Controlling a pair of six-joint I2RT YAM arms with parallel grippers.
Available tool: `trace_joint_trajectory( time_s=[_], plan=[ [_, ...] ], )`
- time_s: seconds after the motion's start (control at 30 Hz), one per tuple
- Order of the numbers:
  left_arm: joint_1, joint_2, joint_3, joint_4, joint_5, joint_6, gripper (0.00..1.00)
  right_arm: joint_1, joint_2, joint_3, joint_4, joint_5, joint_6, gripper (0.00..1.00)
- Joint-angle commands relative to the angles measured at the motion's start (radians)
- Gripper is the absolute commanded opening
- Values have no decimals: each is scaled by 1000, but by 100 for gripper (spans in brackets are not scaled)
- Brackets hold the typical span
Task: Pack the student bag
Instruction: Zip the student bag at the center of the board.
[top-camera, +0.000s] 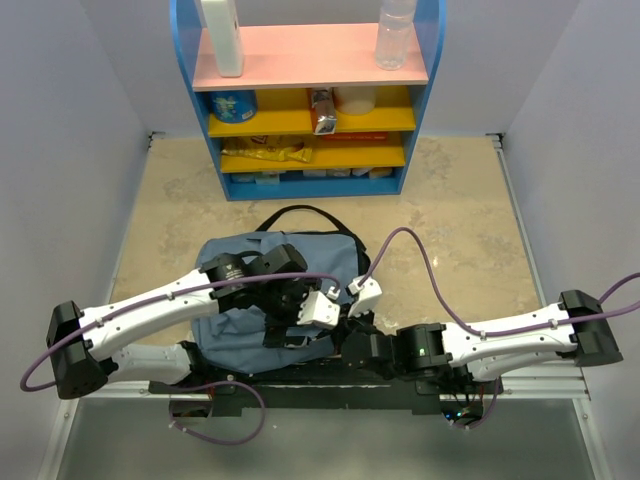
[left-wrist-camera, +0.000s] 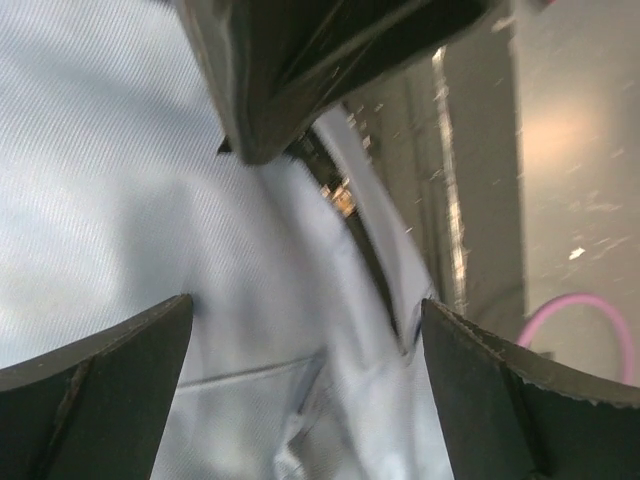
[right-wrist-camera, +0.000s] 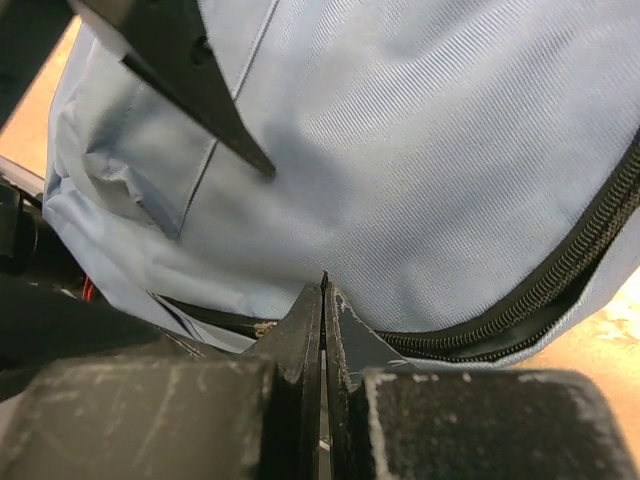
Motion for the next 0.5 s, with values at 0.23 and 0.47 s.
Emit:
trace_joint_trajectory(
  time_s=[0.23,0.47],
  plan=[
    [-79,18,12,42,161,-132,100,5,-91,-31,-92,99,151,0],
    [-150,72,-48,166,-85,-247,94,3,-107,-13,-145,156,207,0]
  ],
)
